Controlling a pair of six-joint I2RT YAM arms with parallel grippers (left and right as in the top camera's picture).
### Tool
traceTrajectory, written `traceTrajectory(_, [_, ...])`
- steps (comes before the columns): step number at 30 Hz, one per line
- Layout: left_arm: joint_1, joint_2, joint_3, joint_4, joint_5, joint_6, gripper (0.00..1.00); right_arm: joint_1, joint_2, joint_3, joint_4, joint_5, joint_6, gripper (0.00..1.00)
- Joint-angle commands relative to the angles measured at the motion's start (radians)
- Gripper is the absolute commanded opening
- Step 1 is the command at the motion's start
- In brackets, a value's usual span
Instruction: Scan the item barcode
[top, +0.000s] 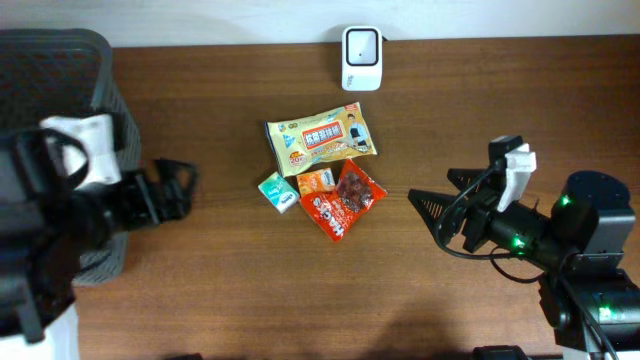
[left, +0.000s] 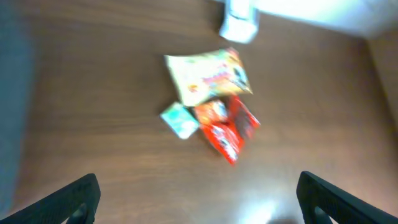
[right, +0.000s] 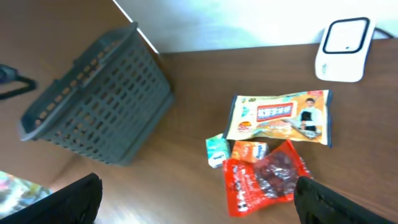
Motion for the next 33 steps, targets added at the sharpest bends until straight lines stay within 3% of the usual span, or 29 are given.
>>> traceTrajectory(1, [-0.117,0.057,0.003,0.018,0.114,0.118,0.99,0.006,0.008,0.023,0.008,-0.037,0.051,0.98])
traceTrajectory(10, [-0.389,0.332,0.003,0.033,0.111,0.117,0.99,0.006,0.202,0.023,0.007,-0.026,0.050,0.98])
traceTrajectory(19, [-0.414,0.531,0.003,0.051,0.090,0.127,0.99,0.006,0.536,0.023,0.012,-0.035,0.051,0.98])
traceTrajectory(23, [-0.415,0.615,0.003,0.068,0.042,0.137,0.99,0.006,0.677,0.023,0.024,-0.195,0.049,0.98])
traceTrajectory(33, [-0.426,0.822,0.003,0.103,0.047,0.137,0.96,0.006,0.687,0.023,0.030,-0.235,0.013,0.98])
